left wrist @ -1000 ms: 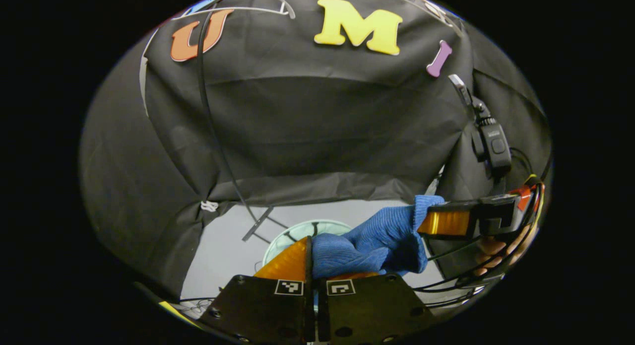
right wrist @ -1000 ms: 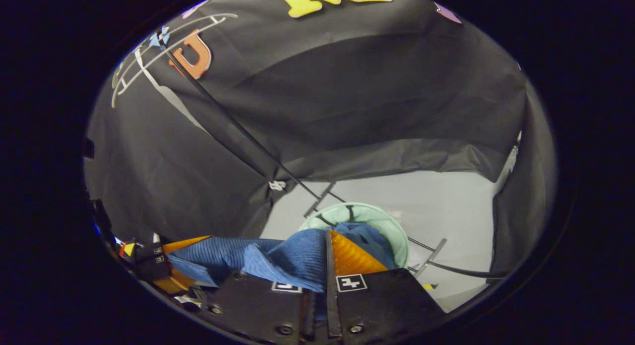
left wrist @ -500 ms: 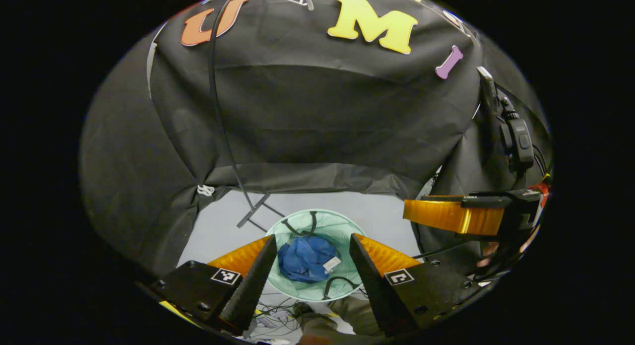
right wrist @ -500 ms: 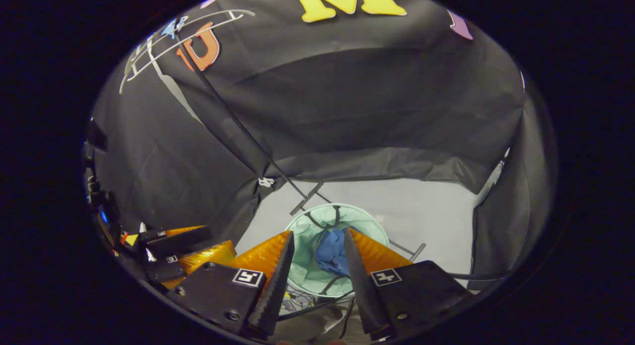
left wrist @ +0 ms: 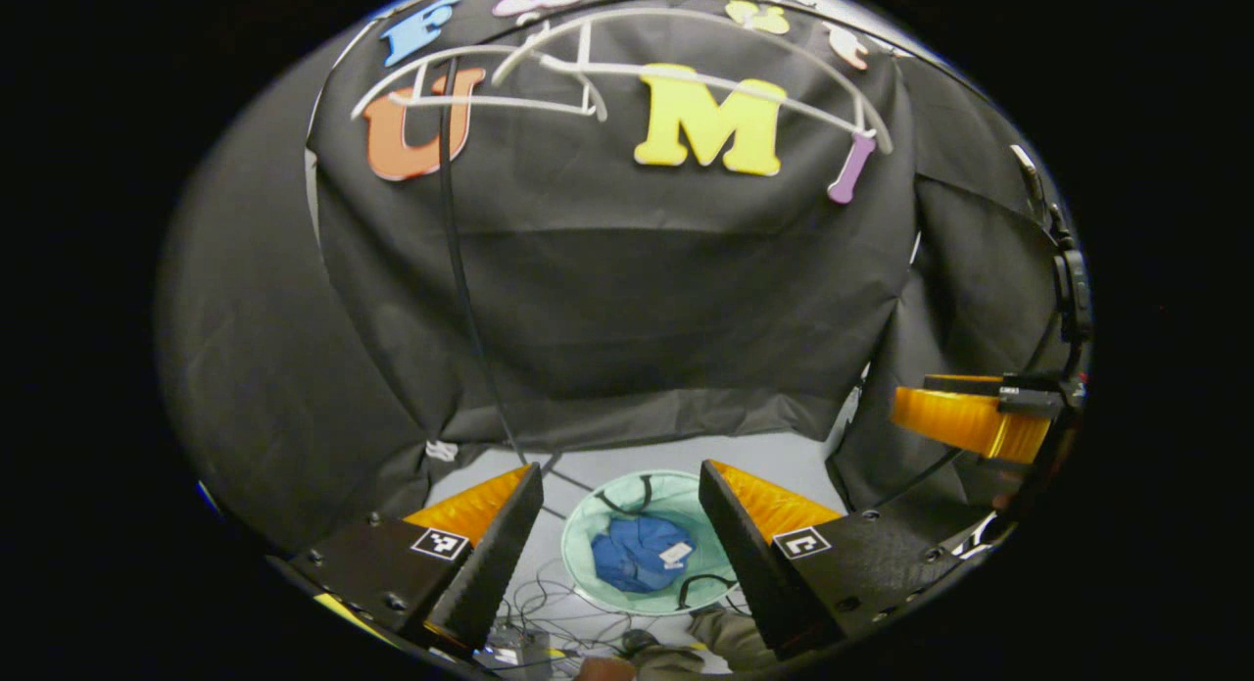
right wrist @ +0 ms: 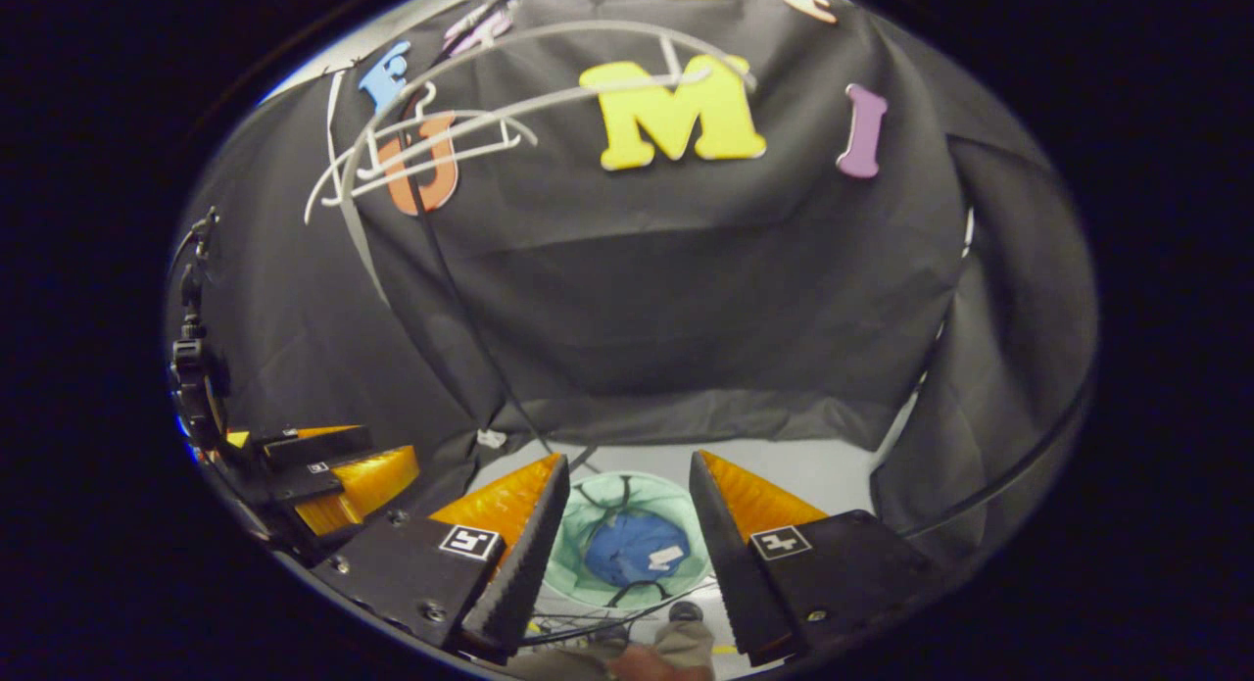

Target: Grasp the clothes on the hanger with both hands and then place them into the laundry hamper below.

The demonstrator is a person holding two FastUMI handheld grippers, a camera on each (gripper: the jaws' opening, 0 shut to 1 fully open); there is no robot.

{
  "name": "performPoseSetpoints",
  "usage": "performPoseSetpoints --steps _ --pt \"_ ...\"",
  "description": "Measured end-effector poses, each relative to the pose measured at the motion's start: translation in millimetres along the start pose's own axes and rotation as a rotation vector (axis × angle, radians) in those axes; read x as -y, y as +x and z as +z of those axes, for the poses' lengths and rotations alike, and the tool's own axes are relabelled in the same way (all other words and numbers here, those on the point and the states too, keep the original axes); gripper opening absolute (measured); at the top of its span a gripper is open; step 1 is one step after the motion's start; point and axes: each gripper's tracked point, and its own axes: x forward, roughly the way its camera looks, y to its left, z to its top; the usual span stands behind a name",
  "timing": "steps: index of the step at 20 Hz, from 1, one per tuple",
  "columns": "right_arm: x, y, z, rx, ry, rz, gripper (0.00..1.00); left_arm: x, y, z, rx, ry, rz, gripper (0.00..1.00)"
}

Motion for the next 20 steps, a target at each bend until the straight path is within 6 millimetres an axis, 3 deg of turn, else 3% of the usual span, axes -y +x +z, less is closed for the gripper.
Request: performPoseSetpoints --steps 2,3,5,8,10,13,15,17,20 --pt "13.3 -28.7 23.0 0.084 0.004 -0.049 0.84 2.0 -21.7 26.1 0.073 0.035 -0.008 1.0" --pt "17.9 -43.7 33.5 0.12 0.009 -0.058 0.88 -0.6 -36.1 39.9 0.108 0.046 -0.003 0.97" --pt "27.1 -74.8 50.8 0.188 0.026 -0.067 0.98 -1.8 -72.5 69.2 0.19 0.04 0.004 1.0" --pt "49.2 -122.7 73.2 0.294 0.043 -0.063 0.98 -0.6 -116.1 108.5 0.313 0.017 0.033 0.96" --pt "59.6 -152.2 93.5 0.36 0.028 -0.043 0.98 1.6 -148.2 129.9 0.392 0.027 0.08 1.0" --pt "77.8 -194.3 109.4 0.409 -0.033 0.007 0.98 20.1 -202.1 146.6 0.473 0.025 0.113 1.0" --pt "98.5 -226.5 126.0 0.463 -0.055 0.023 1.0 32.0 -242.5 159.5 0.526 0.022 0.141 0.99" --pt "124.2 -261.2 139.4 0.515 -0.069 0.02 0.96 45.3 -280.6 168.8 0.578 0.018 0.179 0.99" --pt "140.2 -307.5 158.2 0.594 -0.083 0.051 0.98 76.2 -329.0 178.5 0.644 0.035 0.187 0.98"
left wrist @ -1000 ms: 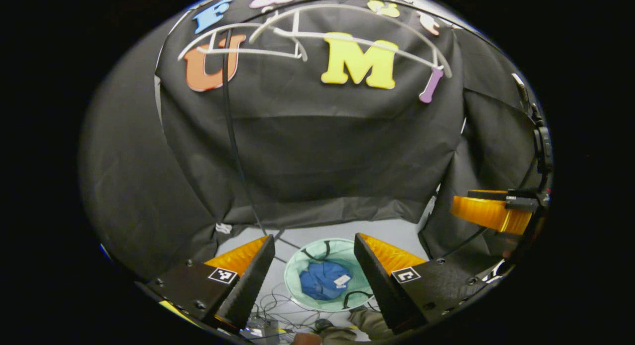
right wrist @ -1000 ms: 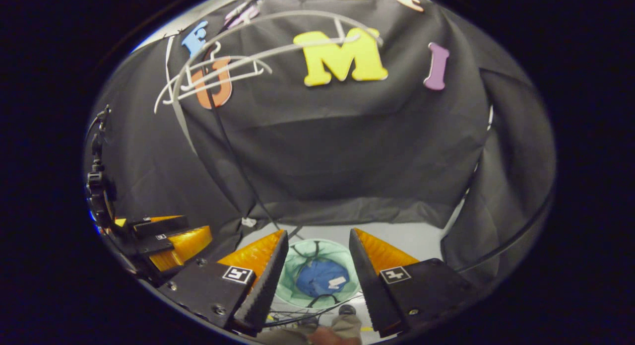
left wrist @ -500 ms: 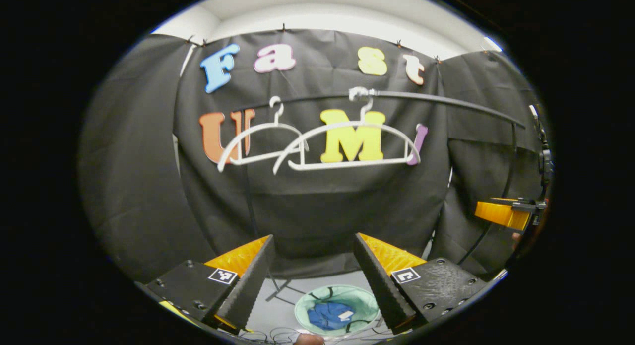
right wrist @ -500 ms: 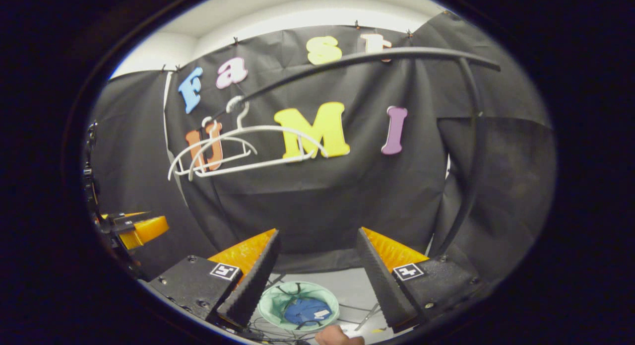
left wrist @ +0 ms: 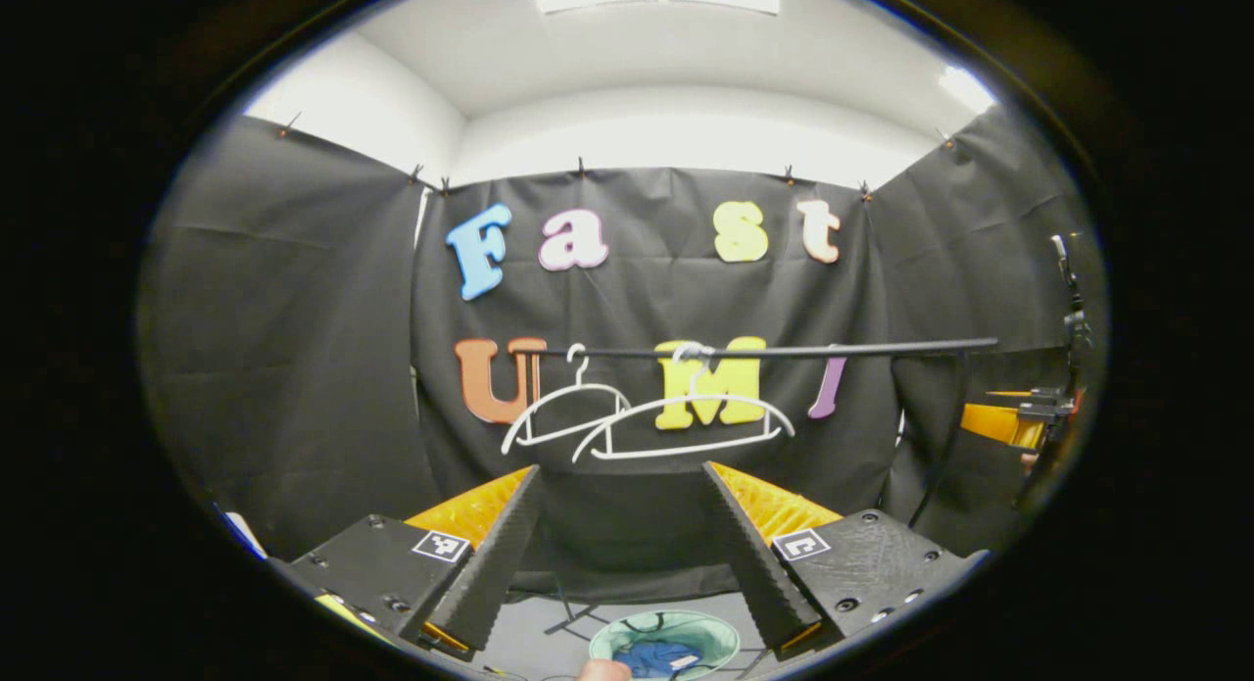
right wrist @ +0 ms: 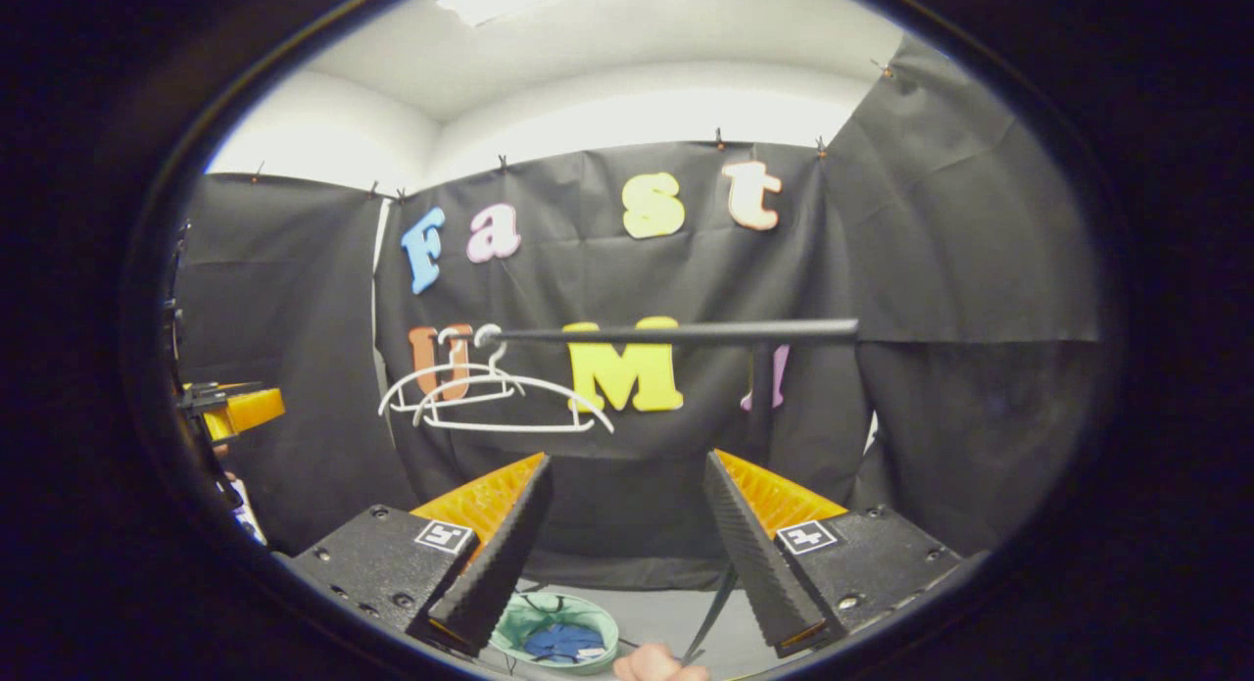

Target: Grasp the clothes on the hanger with both hands and then place them into the laundry hamper below.

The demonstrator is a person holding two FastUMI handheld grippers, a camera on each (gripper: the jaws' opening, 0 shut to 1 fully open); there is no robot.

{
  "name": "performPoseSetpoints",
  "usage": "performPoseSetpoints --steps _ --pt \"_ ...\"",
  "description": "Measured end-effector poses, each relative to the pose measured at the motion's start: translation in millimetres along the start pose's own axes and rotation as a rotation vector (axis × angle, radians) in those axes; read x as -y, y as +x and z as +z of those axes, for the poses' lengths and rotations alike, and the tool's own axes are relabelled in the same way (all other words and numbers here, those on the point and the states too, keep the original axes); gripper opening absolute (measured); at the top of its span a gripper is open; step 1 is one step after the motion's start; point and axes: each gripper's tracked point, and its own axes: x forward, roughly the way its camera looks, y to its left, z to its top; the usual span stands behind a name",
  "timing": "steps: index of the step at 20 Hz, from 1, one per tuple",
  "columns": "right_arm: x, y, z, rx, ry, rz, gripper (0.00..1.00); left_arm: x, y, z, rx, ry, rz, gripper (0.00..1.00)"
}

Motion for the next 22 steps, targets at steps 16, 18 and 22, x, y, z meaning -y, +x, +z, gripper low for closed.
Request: performPoseSetpoints --steps 16,18,22 --pt "36.3 -76.7 54.3 0.185 -0.099 -0.063 0.99 10.9 -78.2 66.7 0.207 0.132 0.057 0.98" --pt "31.6 -76.8 46.8 0.182 -0.103 -0.078 0.97 5.6 -72.8 60.3 0.215 0.167 0.073 0.98" --pt "20.6 -74.7 28.9 0.157 -0.095 -0.097 0.98 18.9 -59.5 44.9 0.198 0.177 0.015 0.98"
